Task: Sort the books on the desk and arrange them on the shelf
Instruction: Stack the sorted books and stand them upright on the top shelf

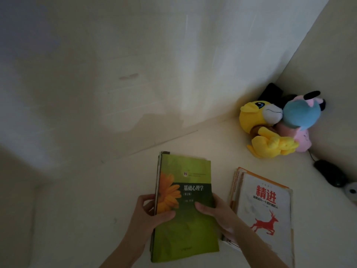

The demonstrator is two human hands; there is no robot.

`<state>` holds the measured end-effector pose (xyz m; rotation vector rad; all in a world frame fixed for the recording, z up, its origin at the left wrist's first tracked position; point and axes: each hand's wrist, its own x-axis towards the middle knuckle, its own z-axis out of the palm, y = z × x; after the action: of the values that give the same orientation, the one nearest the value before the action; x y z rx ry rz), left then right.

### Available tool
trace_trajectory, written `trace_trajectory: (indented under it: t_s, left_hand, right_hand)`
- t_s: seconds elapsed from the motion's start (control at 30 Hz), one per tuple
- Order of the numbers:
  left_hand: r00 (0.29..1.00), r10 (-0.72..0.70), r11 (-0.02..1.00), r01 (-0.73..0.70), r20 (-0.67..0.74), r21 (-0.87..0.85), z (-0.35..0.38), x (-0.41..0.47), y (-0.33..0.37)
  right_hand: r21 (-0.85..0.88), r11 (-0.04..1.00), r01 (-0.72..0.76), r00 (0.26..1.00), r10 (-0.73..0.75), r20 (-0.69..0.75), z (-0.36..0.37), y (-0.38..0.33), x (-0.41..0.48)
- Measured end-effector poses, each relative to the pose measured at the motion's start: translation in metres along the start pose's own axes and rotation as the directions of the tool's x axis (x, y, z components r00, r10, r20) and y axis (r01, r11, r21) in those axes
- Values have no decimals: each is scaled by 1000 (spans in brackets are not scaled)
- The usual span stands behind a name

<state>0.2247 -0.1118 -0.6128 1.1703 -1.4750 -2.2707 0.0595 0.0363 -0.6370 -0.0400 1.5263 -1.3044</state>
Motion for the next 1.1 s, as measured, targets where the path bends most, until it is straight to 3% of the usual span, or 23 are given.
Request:
trace_trajectory:
  t_s: [0.17,0.3,0.57,0.77,1.1]
  left_hand:
    - [995,93,995,-94,18,37,-2,-20,26]
    - [979,199,978,-202,50,53,-8,-40,58]
    - [887,451,890,-455,101,25,-10,-102,147]
    - [820,561,824,-567,112,18,-12,-151,202]
    - [733,676,733,-679,73,36,-25,-224,249]
  right_hand:
    - [22,980,197,977,-194,-92,13,-13,-25]
    - [6,942,336,939,-334,-81,35,-28,-59]
    - [-2,779,627,776,-624,-92,71,-105,-134]
    - [-27,656,755,653,-754,-73,103,-146,-185]
    - [-52,528,848,528,-849,-17,146,-182,-259]
